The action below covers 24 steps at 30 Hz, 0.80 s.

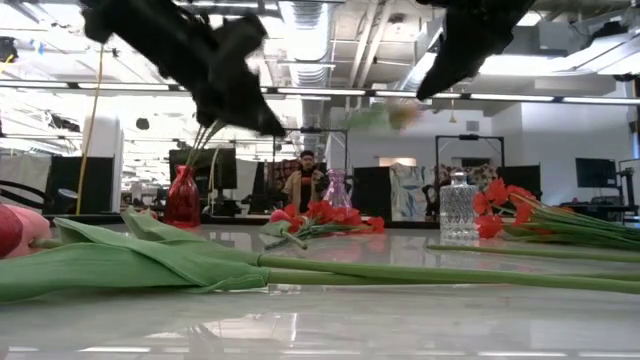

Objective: Sort flowers into vase by color
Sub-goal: Put the pink tulip into the red vase

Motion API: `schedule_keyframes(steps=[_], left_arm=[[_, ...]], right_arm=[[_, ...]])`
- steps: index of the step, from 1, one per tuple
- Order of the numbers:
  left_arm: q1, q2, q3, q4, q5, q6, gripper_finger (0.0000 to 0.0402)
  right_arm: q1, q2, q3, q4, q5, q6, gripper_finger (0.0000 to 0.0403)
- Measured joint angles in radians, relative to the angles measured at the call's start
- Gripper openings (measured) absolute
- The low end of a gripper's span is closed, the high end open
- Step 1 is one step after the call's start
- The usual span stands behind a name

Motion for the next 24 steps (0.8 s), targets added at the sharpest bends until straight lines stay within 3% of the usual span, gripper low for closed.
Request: schedule_keyframes(steps=[2,5,10,15,18,22,24], left_arm=[[-0.009,-0.08,-0.082,0.143,-0.027,0.012,0.0],[-0.019,-0.19,-0.243,0.463,0.017,0.037,0.0],[-0.037,-0.227,-0.435,0.913,0.08,0.048,0.0],[-0.061,-0.162,-0.427,1.114,0.185,0.12,0.0],[-0.074,-0.115,-0.375,1.195,0.255,0.176,0.0],[-0.076,-0.044,-0.294,1.192,0.293,0.226,0.0],[-0.072,-0.005,-0.245,1.194,0.325,0.243,0.0]], right_arm=[[0.013,0.0,-0.022,0.08,-0.001,-0.032,0.0097],[0.028,0.0,-0.061,0.224,-0.008,-0.075,0.0097],[0.015,0.0,-0.111,0.607,-0.007,-0.186,0.0097],[-0.022,0.0,-0.14,0.943,-0.008,-0.311,0.0097],[-0.061,0.0,-0.14,1.012,-0.076,-0.309,0.0097],[-0.104,0.0,-0.14,1.073,-0.231,-0.274,0.0097],[-0.108,0.0,-0.14,1.077,-0.255,-0.271,0.0097]])
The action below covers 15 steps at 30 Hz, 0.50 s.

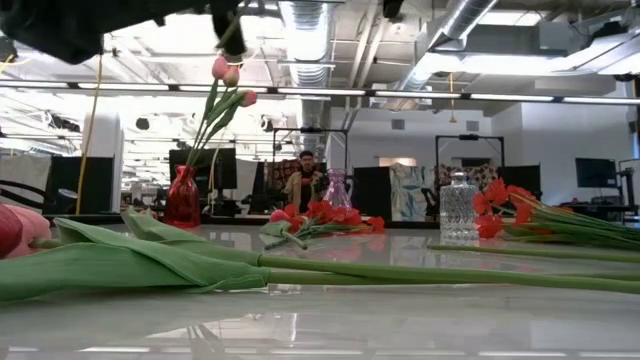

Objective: Sort flowers into vase by color
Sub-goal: Put the pink tulip into the red vase

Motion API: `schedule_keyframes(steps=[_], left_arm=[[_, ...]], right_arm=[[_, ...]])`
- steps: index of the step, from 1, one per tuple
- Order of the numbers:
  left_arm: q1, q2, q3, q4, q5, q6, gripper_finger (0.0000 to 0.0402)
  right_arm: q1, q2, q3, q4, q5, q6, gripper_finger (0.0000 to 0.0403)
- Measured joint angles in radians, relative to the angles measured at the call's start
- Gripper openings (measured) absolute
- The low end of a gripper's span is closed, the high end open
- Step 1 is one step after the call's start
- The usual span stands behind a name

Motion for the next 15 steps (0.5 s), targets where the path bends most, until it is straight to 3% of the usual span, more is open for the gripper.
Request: schedule_keyframes(steps=[8,15], left_arm=[[0.031,0.114,0.112,-0.017,0.08,0.019,0.0],[0.043,0.15,0.139,-0.024,0.116,0.017,0.0]], right_arm=[[0.013,0.0,0.0,-0.009,-0.115,0.0,0.0097],[0.016,0.0,0.0,-0.028,-0.118,0.0,0.0112]])
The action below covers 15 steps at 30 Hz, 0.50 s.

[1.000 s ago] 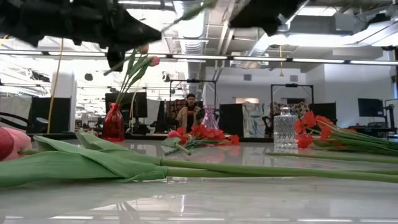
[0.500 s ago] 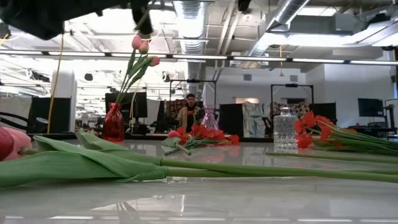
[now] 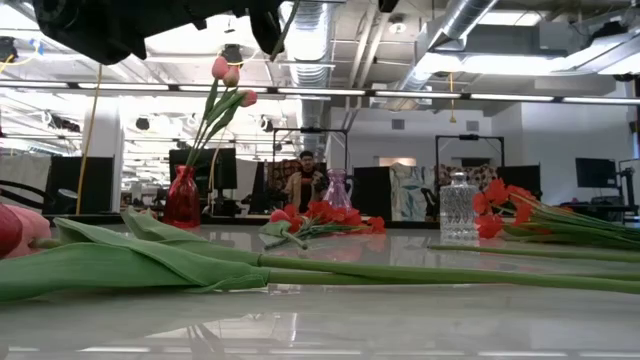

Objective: Sort flowers into vase by color
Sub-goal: Put the pink tulip into the red vase

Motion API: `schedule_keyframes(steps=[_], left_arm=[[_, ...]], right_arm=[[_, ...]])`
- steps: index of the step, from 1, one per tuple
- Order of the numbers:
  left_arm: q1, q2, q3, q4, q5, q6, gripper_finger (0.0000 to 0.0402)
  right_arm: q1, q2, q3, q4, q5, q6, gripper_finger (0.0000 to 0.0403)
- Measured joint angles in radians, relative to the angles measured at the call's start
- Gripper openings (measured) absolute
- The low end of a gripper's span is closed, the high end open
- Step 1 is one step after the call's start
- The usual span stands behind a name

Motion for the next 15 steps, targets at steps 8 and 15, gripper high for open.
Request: schedule_keyframes(steps=[8,15], left_arm=[[0.0,0.0,0.0,-0.012,-0.001,-0.001,0.0],[0.0,0.0,0.0,-0.025,-0.022,-0.015,0.0]], right_arm=[[-0.009,0.0,0.0,-0.007,0.005,-0.005,0.0162],[-0.009,0.0,0.0,-0.006,0.029,-0.014,0.015]])
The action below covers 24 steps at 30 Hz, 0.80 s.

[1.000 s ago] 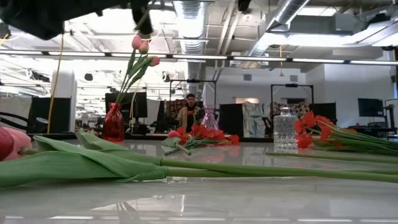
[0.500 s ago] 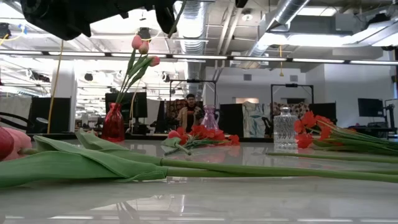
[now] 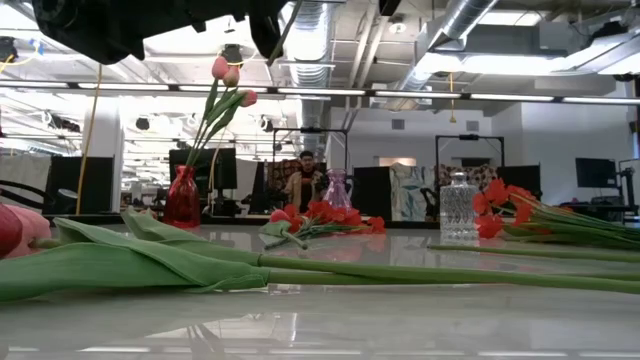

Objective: Sort flowers into vase by color
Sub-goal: Put the pink tulip into the red vase

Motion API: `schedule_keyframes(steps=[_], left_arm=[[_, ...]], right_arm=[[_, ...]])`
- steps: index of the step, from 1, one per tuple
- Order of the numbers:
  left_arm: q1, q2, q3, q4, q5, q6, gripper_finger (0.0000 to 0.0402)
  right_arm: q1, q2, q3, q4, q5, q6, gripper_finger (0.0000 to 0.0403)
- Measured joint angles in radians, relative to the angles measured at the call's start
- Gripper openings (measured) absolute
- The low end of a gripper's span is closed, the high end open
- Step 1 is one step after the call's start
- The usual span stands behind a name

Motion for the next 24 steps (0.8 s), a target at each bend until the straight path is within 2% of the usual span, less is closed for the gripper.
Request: schedule_keyframes(steps=[13,18,24], left_arm=[[0.0,0.0,0.0,-0.012,-0.017,-0.003,0.0],[0.0,0.0,-0.001,-0.052,-0.052,-0.014,0.0016],[0.002,0.0,-0.001,-0.104,-0.07,-0.035,0.0071]], right_arm=[[0.0,0.0,0.0,-0.01,0.002,-0.006,0.0022],[-0.001,0.0,0.001,-0.039,0.003,0.014,0.0022],[-0.017,0.0,0.001,-0.086,0.002,0.068,0.0022]])
